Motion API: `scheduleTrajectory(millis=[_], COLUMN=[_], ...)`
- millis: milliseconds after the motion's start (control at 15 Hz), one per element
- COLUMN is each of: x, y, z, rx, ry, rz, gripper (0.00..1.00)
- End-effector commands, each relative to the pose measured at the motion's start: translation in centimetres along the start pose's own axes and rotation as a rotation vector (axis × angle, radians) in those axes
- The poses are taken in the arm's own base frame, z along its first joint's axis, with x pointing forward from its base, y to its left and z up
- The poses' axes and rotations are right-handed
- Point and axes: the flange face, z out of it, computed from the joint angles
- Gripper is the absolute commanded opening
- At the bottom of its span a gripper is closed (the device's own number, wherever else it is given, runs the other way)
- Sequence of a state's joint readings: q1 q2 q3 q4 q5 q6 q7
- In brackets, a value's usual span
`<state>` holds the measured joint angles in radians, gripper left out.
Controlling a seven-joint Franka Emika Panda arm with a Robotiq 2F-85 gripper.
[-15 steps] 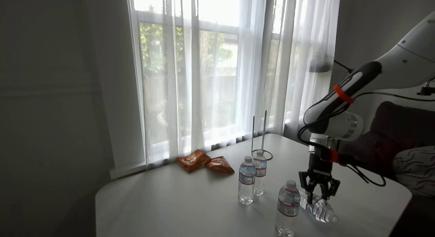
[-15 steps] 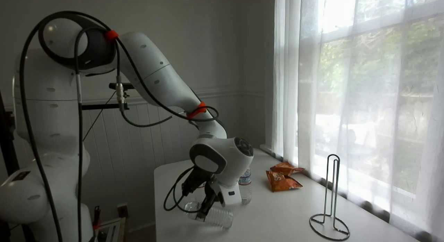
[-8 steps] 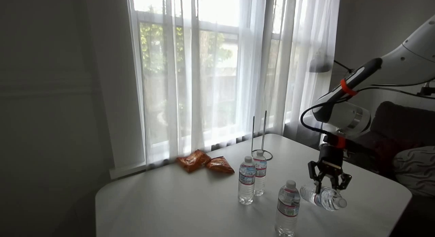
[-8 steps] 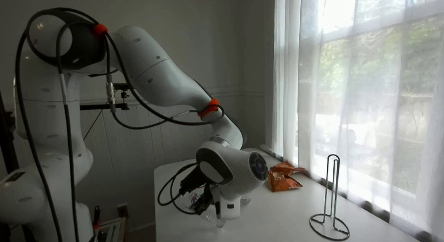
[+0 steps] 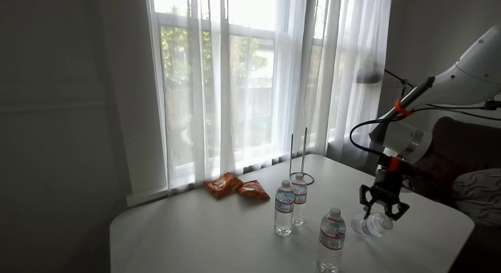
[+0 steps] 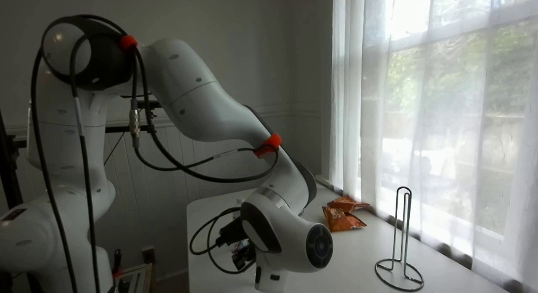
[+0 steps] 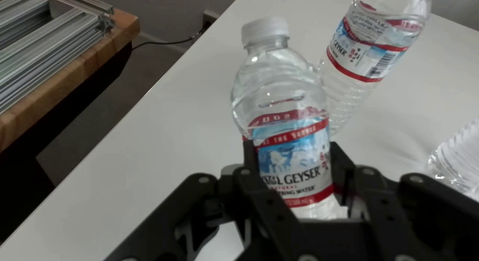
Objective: Pick up the the fallen water bottles one by one and place them the right way up on the table
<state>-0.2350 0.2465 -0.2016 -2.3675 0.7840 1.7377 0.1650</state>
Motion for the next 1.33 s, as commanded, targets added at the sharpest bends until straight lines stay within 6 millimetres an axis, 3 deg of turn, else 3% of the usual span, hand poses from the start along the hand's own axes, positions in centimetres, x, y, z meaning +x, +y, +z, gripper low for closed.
scheduleTrajectory(millis=[0, 67, 133, 400, 867, 1267], x=[0.1, 0.2, 0.2, 1.5, 2.7, 4.6], y=[0.0, -0.1, -0.1, 0.6, 1.1, 1.4], z=[0.0, 0.0, 0.0, 0.4, -0.9, -0.3], rx=[-0.002, -0.002, -0.002, 0.021, 0.098, 0.198], ry=[-0.003, -0.004, -0.004, -0.106, -0.241, -0.41], rz=[0.002, 0.002, 0.002, 0.059, 0.106, 0.222], gripper=[0.47, 0.47, 0.22, 0.22, 0.22, 0.22])
